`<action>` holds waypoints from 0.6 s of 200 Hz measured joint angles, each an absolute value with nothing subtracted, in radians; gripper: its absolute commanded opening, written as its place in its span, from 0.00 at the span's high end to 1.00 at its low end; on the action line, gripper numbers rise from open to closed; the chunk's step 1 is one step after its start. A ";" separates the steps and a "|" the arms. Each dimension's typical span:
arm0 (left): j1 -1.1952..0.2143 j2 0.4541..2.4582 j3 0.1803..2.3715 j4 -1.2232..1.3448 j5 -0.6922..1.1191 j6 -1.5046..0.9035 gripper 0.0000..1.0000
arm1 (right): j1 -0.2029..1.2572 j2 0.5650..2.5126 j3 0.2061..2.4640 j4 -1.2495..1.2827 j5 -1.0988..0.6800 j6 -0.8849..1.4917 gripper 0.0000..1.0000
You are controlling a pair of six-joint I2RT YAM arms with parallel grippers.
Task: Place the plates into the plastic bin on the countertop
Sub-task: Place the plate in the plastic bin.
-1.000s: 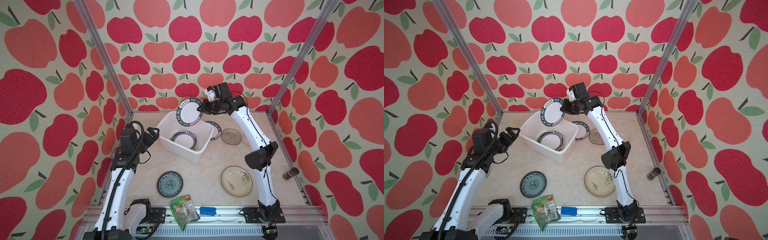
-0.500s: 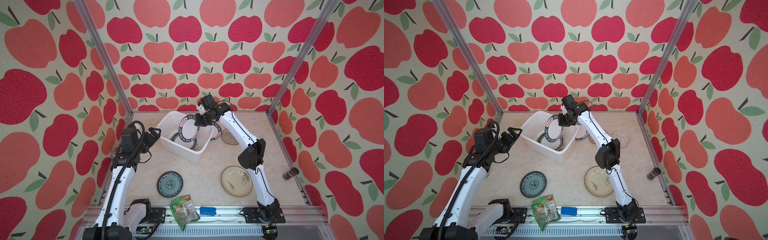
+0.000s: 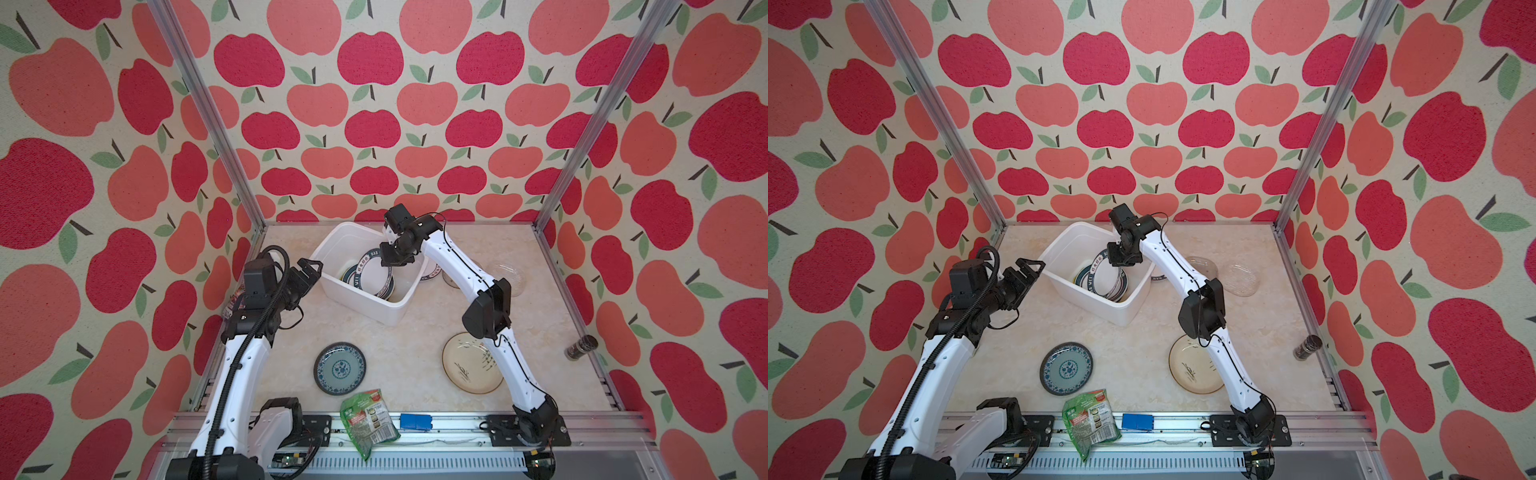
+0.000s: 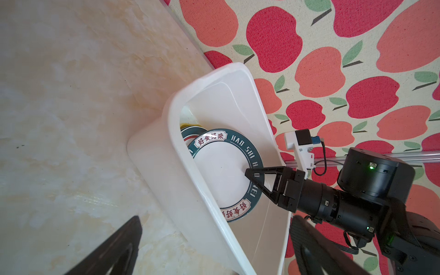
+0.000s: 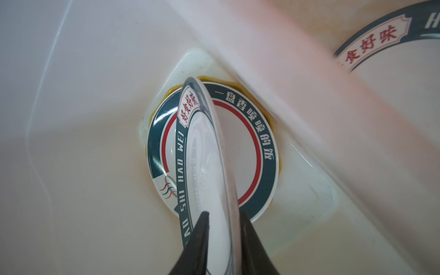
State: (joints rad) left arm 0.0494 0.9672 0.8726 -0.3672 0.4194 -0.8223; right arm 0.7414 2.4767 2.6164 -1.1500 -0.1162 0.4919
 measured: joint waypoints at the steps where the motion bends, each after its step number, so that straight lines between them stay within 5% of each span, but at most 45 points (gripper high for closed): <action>1: 0.049 0.967 0.871 -0.367 0.419 -0.822 0.01 | 0.741 2.477 2.616 -1.150 -0.116 0.490 0.60; 120: 0.048 0.988 0.863 -0.368 0.418 -0.822 0.01 | 0.705 2.482 2.665 -1.156 -0.139 0.530 0.58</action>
